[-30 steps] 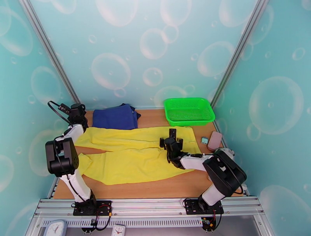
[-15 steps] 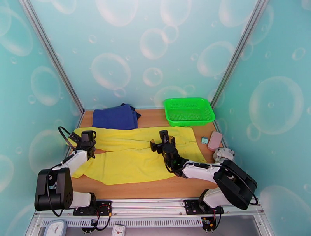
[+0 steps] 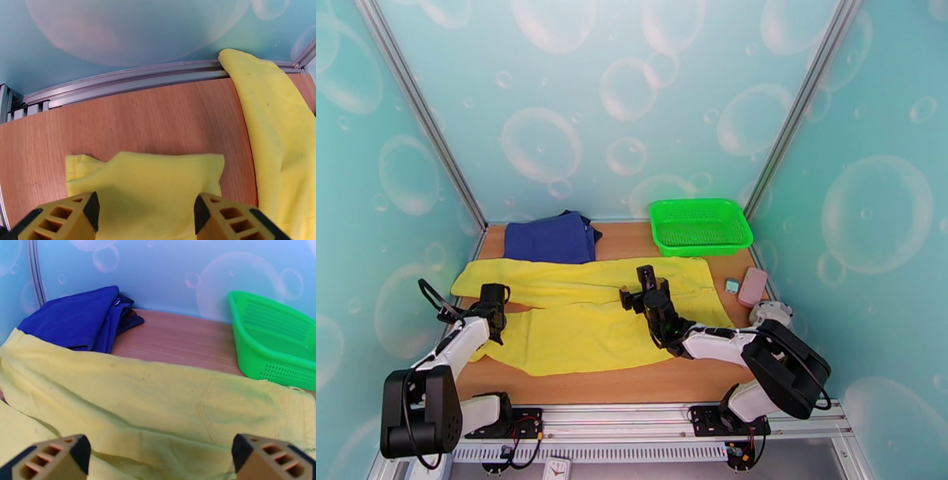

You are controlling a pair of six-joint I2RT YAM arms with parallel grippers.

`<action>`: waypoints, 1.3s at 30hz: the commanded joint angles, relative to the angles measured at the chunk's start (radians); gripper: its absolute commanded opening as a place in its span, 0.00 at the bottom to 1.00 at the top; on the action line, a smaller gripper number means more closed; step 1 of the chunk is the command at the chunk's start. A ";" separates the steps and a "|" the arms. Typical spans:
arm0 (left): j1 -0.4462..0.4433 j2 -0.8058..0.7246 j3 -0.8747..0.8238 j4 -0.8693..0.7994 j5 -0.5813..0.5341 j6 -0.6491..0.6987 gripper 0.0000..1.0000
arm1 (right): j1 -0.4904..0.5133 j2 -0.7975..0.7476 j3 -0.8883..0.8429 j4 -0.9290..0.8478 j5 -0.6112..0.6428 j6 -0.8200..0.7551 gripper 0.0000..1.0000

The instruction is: Fold and stack the trousers

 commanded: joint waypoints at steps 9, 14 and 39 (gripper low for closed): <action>0.244 -0.022 -0.093 0.149 0.224 0.194 0.66 | -0.028 0.042 0.035 -0.032 0.008 -0.007 0.99; 0.251 -0.023 -0.097 0.155 0.237 0.218 0.42 | -0.034 0.040 0.038 -0.037 0.010 -0.003 0.99; 0.223 -0.167 0.061 -0.043 -0.196 0.117 0.32 | -0.060 0.070 0.047 -0.052 0.006 0.007 0.99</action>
